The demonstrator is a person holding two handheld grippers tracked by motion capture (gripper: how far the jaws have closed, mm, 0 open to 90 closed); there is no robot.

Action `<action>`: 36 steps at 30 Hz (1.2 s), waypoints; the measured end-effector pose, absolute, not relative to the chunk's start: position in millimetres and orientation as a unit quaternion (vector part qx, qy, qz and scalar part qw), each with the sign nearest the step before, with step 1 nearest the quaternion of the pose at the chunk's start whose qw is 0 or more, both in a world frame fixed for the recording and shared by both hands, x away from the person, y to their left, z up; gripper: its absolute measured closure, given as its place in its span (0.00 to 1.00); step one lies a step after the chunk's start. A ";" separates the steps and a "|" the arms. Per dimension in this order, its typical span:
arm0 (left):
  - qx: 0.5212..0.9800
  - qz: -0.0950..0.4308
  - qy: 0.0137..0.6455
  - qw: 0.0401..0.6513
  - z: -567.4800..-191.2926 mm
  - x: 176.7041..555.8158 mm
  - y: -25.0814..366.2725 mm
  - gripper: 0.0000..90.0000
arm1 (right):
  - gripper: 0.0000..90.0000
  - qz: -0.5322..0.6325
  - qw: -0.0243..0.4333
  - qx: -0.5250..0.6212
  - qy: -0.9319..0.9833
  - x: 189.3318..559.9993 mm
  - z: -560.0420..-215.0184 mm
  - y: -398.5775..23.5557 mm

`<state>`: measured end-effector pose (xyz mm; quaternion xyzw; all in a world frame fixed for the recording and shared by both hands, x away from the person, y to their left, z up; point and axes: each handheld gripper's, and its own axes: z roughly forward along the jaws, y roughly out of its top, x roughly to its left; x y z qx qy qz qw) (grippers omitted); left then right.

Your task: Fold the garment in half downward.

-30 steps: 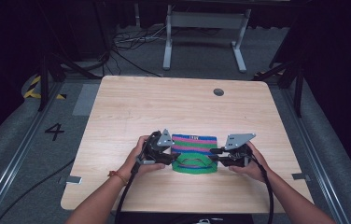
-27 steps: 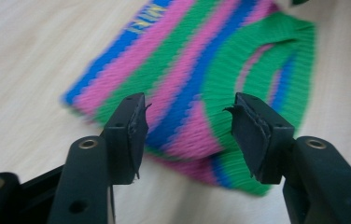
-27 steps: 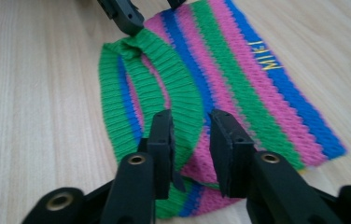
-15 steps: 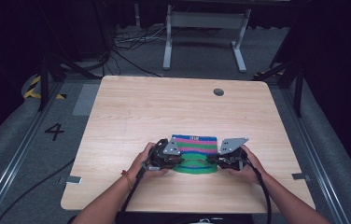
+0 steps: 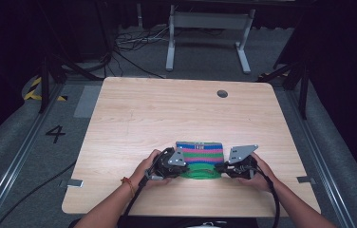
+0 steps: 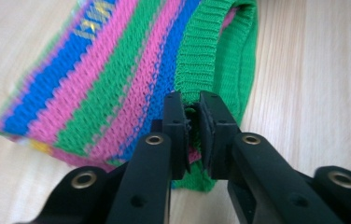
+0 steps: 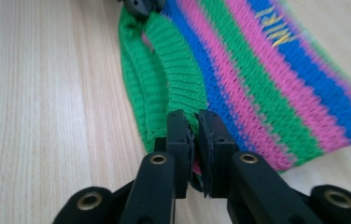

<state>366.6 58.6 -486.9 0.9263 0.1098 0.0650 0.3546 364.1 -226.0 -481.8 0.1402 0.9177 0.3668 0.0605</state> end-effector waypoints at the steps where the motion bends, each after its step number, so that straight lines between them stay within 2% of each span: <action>1: 0.926 0.065 0.110 0.355 -486.9 366.6 58.6 0.87 | 0.92 0.367 0.061 0.140 0.918 364.1 -481.8 -226.0; 3: 0.926 0.059 0.117 0.354 -487.9 368.7 60.9 0.83 | 0.91 0.370 0.055 0.147 0.916 364.8 -486.5 -225.9; 8: 0.925 0.074 0.114 0.356 -490.2 368.1 60.7 0.83 | 0.91 0.376 0.059 0.152 0.912 366.9 -489.9 -227.4; 12: 0.923 0.090 0.120 0.355 -491.1 375.2 59.9 0.84 | 0.91 0.368 0.088 0.154 0.913 369.4 -490.2 -225.0; 21: 0.922 0.102 0.123 0.353 -489.9 388.4 61.3 0.81 | 0.90 0.369 0.114 0.166 0.907 381.1 -491.5 -223.6; 34: 0.923 0.132 0.125 0.338 -470.9 378.3 78.8 0.64 | 0.84 0.375 0.125 0.157 0.905 370.1 -471.7 -228.7; 36: 0.925 0.134 0.132 0.331 -468.8 377.4 83.0 0.59 | 0.82 0.372 0.126 0.160 0.906 370.0 -468.3 -231.9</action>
